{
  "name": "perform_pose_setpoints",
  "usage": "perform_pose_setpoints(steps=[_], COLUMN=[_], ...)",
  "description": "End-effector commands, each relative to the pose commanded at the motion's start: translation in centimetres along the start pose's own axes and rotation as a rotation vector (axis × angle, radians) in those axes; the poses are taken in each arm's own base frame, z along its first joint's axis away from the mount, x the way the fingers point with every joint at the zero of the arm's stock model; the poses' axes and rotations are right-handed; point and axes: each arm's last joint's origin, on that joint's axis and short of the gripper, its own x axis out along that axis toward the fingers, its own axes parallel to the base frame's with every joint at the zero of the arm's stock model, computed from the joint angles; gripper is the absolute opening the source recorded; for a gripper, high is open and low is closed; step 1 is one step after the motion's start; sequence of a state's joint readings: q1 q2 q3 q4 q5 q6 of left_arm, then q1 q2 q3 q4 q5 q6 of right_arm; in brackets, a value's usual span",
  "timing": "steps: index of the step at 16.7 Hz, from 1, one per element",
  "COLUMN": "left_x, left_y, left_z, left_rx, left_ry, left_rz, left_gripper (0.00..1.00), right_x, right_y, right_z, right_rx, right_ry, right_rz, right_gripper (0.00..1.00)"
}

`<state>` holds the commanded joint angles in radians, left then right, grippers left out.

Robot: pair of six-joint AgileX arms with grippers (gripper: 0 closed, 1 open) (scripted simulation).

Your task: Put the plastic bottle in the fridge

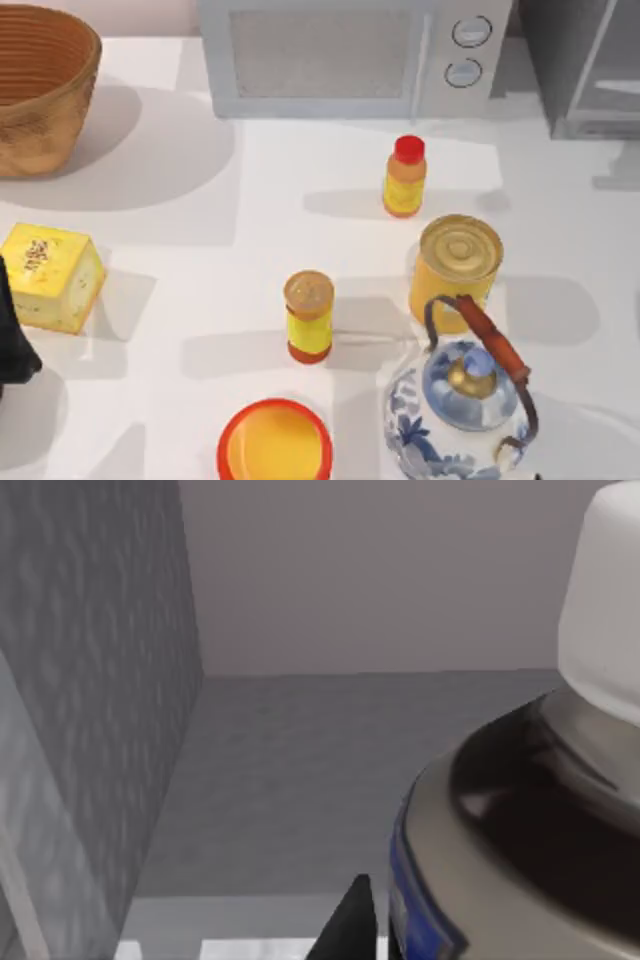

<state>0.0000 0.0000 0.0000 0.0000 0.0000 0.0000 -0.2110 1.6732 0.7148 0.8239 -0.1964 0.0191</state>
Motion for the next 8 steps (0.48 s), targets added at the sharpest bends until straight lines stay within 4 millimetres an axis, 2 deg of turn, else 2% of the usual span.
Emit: perform_pose_setpoints(steps=[3, 5, 8], left_x=[0.0, 0.0, 0.0], left_y=[0.0, 0.0, 0.0], left_z=[0.0, 0.0, 0.0], left_rx=[0.000, 0.000, 0.000], left_ry=[0.000, 0.000, 0.000], left_rz=[0.000, 0.000, 0.000], left_gripper=[1.00, 1.00, 1.00], right_x=[3.7, 5.3, 7.2], right_y=[-1.8, -2.9, -3.9], right_z=[-2.4, -3.7, -4.1], right_rx=[0.007, 0.005, -0.018], right_ry=[-0.015, -0.036, -0.104], right_rz=[-0.005, -0.006, -0.004], right_gripper=[0.01, 0.01, 0.01])
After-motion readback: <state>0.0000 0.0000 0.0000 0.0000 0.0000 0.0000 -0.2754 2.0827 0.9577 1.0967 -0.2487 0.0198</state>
